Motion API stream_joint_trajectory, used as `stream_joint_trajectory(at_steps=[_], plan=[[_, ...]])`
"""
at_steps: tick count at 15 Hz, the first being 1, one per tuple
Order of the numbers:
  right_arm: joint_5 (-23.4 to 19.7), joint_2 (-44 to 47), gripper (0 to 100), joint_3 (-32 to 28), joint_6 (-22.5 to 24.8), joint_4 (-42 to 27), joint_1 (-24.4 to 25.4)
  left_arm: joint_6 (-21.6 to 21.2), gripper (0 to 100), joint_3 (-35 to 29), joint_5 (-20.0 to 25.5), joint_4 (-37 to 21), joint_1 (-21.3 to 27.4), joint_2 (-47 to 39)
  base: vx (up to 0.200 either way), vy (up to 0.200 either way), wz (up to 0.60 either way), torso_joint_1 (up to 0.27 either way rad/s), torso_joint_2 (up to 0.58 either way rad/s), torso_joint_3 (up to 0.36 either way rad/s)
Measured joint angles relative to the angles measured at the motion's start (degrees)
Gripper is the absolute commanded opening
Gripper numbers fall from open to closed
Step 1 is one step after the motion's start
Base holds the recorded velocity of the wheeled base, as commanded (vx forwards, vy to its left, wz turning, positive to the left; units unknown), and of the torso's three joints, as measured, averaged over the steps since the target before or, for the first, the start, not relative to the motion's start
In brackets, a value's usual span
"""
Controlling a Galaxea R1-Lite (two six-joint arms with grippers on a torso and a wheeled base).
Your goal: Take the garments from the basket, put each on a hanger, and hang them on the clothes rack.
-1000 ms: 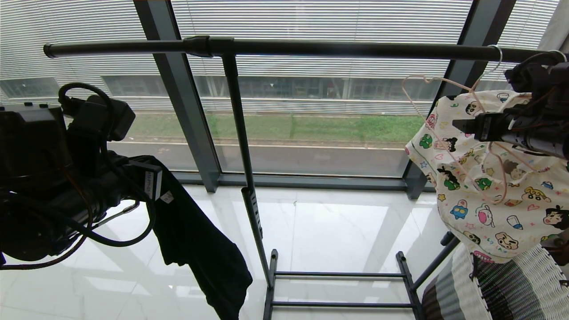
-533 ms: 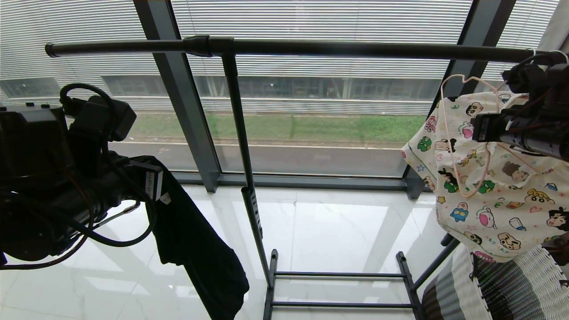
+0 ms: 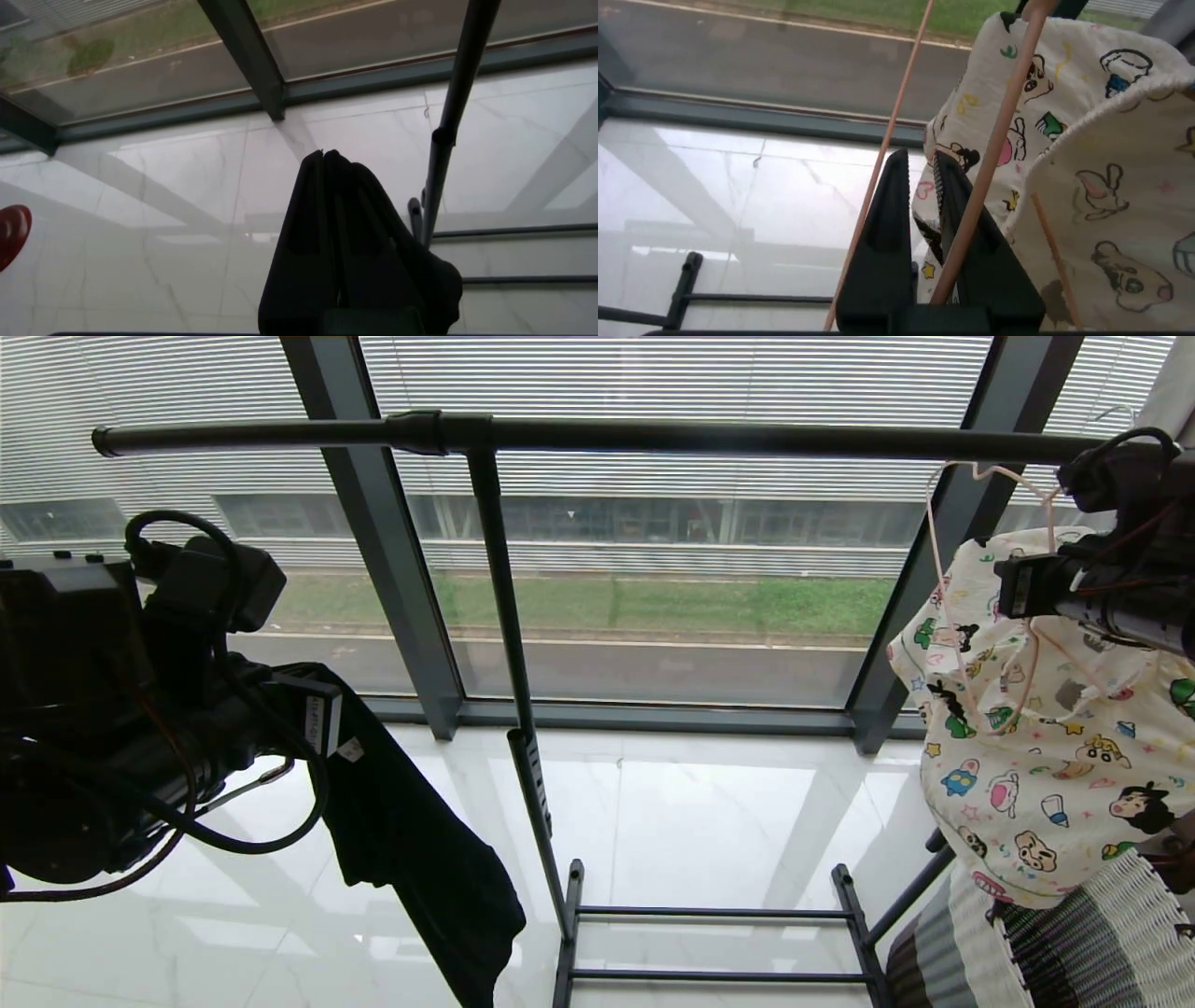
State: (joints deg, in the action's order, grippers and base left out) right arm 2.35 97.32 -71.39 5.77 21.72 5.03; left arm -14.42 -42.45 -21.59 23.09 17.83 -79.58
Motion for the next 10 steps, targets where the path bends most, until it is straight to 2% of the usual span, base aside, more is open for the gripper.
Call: stream_joint_trajectory(at_steps=[2, 6, 10], plan=[[-0.1, -0.2, 0, 0.0, 2.5, 1.3, 0.2, 0.0, 0, -0.1, 0.0, 0.0, 0.0, 0.0, 0.000, 0.000, 0.00, 0.000, 0.00, 0.000], [-0.5, -1.8, 0, 0.6, 3.2, 1.5, 1.7, 0.0, 0, -0.2, 0.0, 0.0, 0.0, 0.1, 0.000, 0.000, 0.00, 0.000, 0.00, 0.000], [-0.5, -5.3, 0, 4.9, 4.4, 1.6, 4.0, 0.0, 0, -0.2, 0.0, 0.0, 0.0, 0.2, 0.000, 0.000, 0.00, 0.000, 0.00, 0.000]])
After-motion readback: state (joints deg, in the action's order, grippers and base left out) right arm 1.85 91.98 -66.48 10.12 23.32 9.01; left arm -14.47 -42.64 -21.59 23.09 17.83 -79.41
